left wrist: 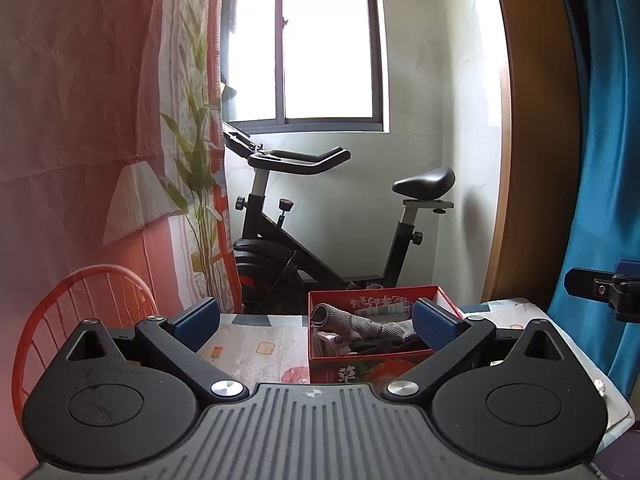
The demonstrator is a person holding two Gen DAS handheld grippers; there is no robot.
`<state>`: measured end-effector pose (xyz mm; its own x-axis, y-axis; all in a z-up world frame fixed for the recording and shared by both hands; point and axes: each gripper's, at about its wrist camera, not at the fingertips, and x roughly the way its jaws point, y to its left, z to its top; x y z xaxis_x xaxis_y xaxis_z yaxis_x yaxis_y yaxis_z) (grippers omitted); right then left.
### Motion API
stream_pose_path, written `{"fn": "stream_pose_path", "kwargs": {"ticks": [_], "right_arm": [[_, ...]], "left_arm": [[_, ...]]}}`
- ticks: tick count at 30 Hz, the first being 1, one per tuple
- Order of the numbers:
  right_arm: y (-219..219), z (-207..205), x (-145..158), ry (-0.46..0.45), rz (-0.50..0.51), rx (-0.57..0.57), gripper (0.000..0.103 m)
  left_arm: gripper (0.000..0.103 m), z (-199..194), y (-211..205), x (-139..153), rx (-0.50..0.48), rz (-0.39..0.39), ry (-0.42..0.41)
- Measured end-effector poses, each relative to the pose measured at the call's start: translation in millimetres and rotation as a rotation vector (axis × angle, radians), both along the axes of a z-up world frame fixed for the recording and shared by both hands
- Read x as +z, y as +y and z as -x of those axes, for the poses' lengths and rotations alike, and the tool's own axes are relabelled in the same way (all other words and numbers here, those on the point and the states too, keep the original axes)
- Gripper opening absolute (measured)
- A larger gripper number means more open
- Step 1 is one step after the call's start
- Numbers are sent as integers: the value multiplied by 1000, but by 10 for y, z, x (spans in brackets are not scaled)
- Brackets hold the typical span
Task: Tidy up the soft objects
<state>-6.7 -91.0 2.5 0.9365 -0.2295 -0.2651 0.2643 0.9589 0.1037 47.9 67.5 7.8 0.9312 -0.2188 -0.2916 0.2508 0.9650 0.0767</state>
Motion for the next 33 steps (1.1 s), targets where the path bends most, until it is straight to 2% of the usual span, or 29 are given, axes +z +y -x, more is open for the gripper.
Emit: {"fn": "stream_pose_path", "kwargs": {"ticks": [33], "right_arm": [[-66, -29, -19, 15, 16, -15, 103]], "left_arm": [[103, -89, 70, -28, -30, 19, 23]]}}
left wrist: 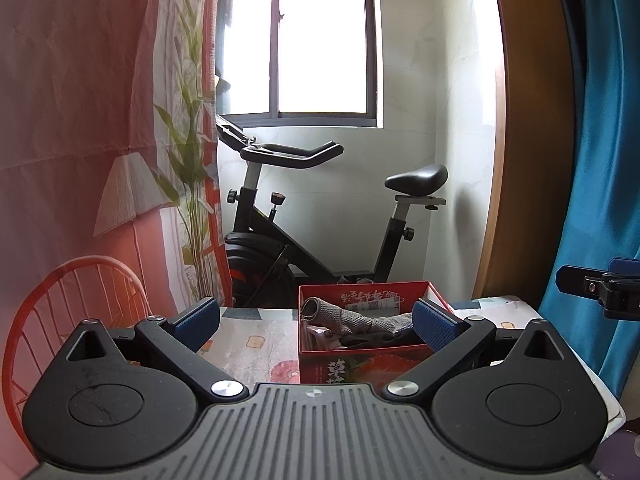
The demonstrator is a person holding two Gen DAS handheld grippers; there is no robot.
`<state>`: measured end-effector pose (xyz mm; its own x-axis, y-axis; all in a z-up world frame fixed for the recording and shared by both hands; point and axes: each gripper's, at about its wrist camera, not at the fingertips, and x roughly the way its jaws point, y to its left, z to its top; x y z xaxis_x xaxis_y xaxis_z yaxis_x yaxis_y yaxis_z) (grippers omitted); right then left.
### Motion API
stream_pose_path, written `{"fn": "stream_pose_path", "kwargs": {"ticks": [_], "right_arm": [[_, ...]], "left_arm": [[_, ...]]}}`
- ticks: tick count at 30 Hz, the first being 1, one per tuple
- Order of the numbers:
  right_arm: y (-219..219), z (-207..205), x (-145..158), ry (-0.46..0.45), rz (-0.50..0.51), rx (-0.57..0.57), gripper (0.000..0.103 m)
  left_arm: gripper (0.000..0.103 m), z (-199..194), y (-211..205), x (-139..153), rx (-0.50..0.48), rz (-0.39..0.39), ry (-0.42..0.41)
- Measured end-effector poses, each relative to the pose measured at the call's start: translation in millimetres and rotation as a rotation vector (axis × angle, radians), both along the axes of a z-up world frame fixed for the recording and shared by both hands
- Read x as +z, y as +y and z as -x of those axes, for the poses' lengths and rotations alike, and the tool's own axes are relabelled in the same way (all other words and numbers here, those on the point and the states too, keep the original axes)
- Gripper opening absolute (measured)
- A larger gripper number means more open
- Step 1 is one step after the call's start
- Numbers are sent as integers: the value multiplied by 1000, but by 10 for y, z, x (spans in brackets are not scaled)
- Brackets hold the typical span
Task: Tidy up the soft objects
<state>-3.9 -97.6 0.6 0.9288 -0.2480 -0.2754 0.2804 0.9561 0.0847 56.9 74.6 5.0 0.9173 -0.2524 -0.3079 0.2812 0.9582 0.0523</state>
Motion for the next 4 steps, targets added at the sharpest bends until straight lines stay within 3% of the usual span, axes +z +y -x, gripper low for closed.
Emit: {"fn": "stream_pose_path", "kwargs": {"ticks": [4], "right_arm": [[11, -3, 1, 2, 3, -2, 103]], "left_arm": [[103, 13, -11, -11, 5, -2, -3]]}}
